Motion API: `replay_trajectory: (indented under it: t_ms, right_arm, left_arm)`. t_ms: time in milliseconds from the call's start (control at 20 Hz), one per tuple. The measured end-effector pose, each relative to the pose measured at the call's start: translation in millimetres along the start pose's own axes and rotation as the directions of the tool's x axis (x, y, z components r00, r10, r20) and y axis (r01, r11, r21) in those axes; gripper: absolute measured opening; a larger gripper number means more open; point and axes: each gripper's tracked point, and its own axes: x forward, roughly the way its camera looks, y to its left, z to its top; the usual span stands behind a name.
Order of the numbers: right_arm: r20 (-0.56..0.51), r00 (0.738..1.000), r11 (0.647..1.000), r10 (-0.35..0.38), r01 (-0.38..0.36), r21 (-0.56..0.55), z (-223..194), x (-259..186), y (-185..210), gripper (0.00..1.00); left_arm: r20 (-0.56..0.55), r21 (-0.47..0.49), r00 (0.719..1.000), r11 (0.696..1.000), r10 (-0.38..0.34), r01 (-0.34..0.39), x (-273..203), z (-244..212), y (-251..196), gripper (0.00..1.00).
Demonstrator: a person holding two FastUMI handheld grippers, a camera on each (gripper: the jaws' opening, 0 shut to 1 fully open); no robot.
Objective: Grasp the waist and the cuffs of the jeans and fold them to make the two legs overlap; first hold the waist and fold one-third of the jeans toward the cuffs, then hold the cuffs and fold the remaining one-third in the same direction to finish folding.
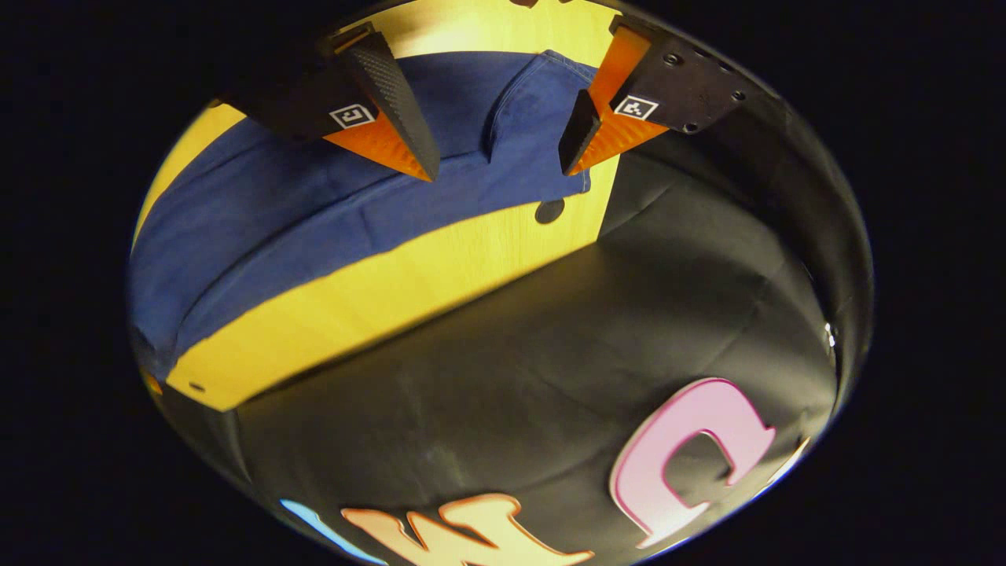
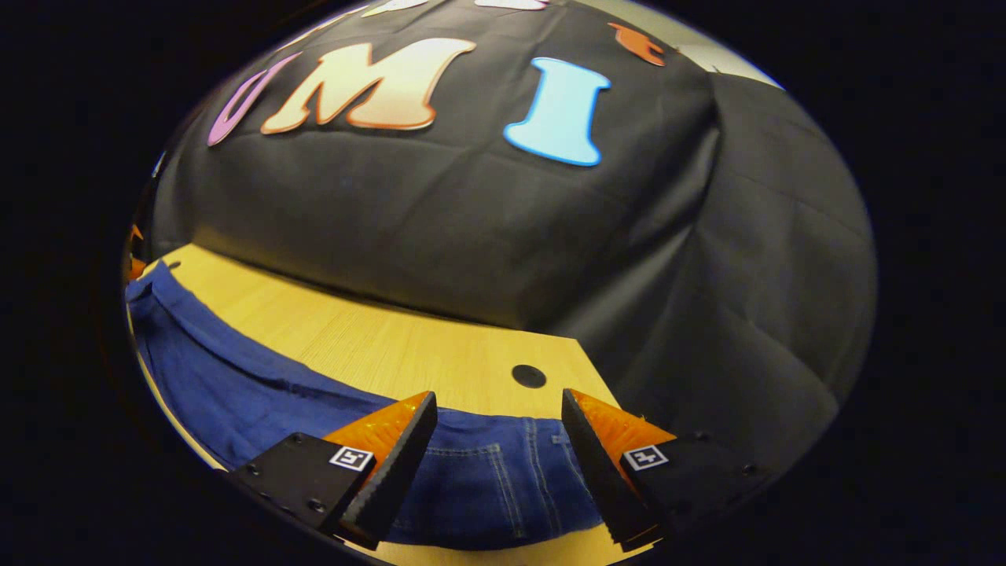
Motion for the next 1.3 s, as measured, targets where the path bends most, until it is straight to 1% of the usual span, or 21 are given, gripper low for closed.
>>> replay_trajectory:
  t_ms: [150, 250, 300, 400, 500, 550, 600, 650, 700, 750, 800, 900, 950, 1000, 1100, 1200, 1250, 1300]
  right_arm:
    - [-0.047, 0.997, 0.994, -0.053, 0.057, 0.095, -20, -12, -32, 1.00]
    - [-0.106, 0.991, 0.974, -0.086, 0.106, 0.200, -39, -17, -50, 0.99]
    - [-0.139, 0.986, 0.955, -0.095, 0.130, 0.267, -51, -17, -55, 0.99]
    - [-0.202, 0.973, 0.892, -0.111, 0.187, 0.413, -74, -13, -64, 1.00]
    - [-0.275, 0.951, 0.832, -0.140, 0.263, 0.488, -100, -8, -74, 1.00]
    - [-0.301, 0.942, 0.811, -0.148, 0.289, 0.509, -114, -5, -75, 0.95]
    - [-0.319, 0.935, 0.797, -0.156, 0.310, 0.518, -121, -8, -78, 0.98]
    - [-0.335, 0.925, 0.795, -0.178, 0.336, 0.505, -127, -8, -83, 0.94]
    - [-0.357, 0.913, 0.797, -0.198, 0.361, 0.483, -135, -10, -88, 0.94]
    - [-0.367, 0.907, 0.797, -0.207, 0.374, 0.475, -138, -14, -91, 0.98]
    - [-0.382, 0.903, 0.792, -0.197, 0.376, 0.481, -142, -12, -89, 0.94]
    - [-0.429, 0.889, 0.779, -0.161, 0.381, 0.498, -154, -14, -82, 0.95]
    - [-0.399, 0.900, 0.775, -0.177, 0.377, 0.507, -149, -10, -84, 0.94]
    - [-0.398, 0.910, 0.775, -0.116, 0.334, 0.537, -149, -1, -74, 0.79]
    - [-0.359, 0.928, 0.807, -0.102, 0.288, 0.515, -144, 5, -71, 0.48]
    - [-0.306, 0.944, 0.821, -0.126, 0.272, 0.502, -128, 3, -74, 0.18]
    - [-0.284, 0.951, 0.824, -0.124, 0.258, 0.504, -121, 3, -72, 0.02]
    - [-0.260, 0.958, 0.827, -0.120, 0.241, 0.508, -112, 0, -72, 0.04]
  left_arm:
    - [0.112, -0.101, 0.993, 0.993, -0.046, 0.057, -22, 29, -12, 0.94]
    - [0.164, -0.148, 0.984, 0.985, -0.063, 0.087, -35, 45, -15, 0.94]
    - [0.179, -0.165, 0.981, 0.980, -0.077, 0.107, -42, 53, -18, 0.94]
    - [0.194, -0.191, 0.976, 0.972, -0.099, 0.137, -51, 62, -19, 0.94]
    - [0.208, -0.223, 0.971, 0.962, -0.113, 0.160, -57, 72, -24, 0.95]
    - [0.217, -0.232, 0.969, 0.958, -0.117, 0.168, -61, 77, -26, 0.94]
    - [0.230, -0.239, 0.965, 0.954, -0.126, 0.182, -65, 83, -27, 0.95]
    - [0.245, -0.245, 0.961, 0.951, -0.130, 0.191, -69, 91, -27, 0.95]
    - [0.250, -0.245, 0.958, 0.948, -0.142, 0.204, -74, 96, -30, 0.95]
    - [0.254, -0.244, 0.956, 0.947, -0.146, 0.210, -78, 100, -34, 0.95]
    - [0.255, -0.244, 0.955, 0.945, -0.153, 0.217, -81, 98, -43, 0.95]
    - [0.259, -0.241, 0.952, 0.943, -0.165, 0.229, -82, 103, -49, 0.95]
    - [0.257, -0.236, 0.951, 0.944, -0.170, 0.232, -82, 106, -52, 0.95]
    - [0.258, -0.233, 0.951, 0.944, -0.171, 0.233, -83, 107, -55, 0.95]
    - [0.256, -0.240, 0.952, 0.942, -0.171, 0.234, -86, 110, -57, 0.95]
    - [0.257, -0.264, 0.952, 0.935, -0.169, 0.237, -89, 112, -57, 0.95]
    - [0.263, -0.277, 0.950, 0.930, -0.169, 0.242, -93, 112, -55, 0.95]
    - [0.272, -0.290, 0.947, 0.923, -0.172, 0.251, -96, 111, -53, 0.95]
